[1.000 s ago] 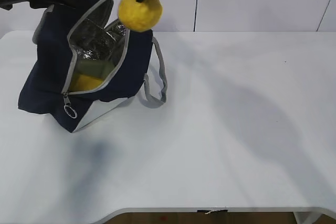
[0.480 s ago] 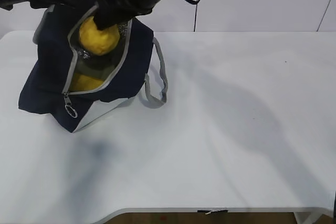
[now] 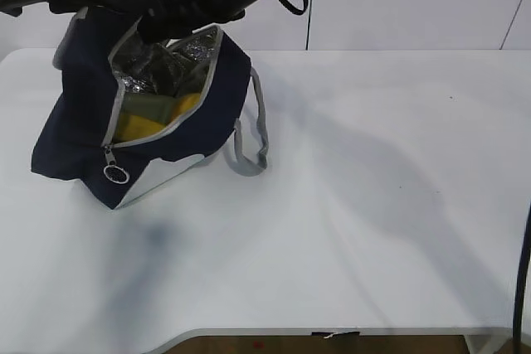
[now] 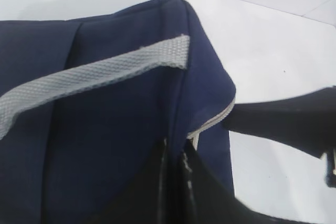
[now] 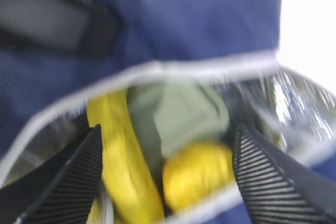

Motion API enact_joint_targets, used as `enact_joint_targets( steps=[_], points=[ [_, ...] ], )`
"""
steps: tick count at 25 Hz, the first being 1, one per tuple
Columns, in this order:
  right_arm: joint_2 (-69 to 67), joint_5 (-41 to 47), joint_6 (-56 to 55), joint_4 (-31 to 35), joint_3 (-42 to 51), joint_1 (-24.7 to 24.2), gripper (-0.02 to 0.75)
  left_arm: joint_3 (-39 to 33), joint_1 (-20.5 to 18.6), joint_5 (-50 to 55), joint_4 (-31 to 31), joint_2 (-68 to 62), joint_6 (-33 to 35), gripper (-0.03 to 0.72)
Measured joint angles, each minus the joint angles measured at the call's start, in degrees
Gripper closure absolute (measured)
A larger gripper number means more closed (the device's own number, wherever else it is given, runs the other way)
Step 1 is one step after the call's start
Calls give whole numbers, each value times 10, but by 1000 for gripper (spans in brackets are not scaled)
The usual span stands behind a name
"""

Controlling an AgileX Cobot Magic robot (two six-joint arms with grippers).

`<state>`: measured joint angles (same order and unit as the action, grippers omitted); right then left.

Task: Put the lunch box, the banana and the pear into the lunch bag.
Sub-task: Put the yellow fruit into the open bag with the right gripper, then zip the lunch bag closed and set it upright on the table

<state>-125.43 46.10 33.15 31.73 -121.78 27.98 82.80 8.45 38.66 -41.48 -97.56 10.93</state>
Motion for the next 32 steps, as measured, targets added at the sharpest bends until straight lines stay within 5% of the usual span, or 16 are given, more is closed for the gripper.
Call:
enact_joint_targets(
  steps=[7,10,19,32],
  points=[
    [41,132,-180,-150,-16,-5,148,0,0,0,0,0,0,694],
    [50,206,-257,-160,-17,-32,174,0,0,-1,6,0,0,694],
    [41,232,-296,5,-17,-109,218,0,0,-6,17,0,0,694],
    [-46,229,-296,75,-17,-111,222,0,0,-6,14,0,0,694]
  ],
)
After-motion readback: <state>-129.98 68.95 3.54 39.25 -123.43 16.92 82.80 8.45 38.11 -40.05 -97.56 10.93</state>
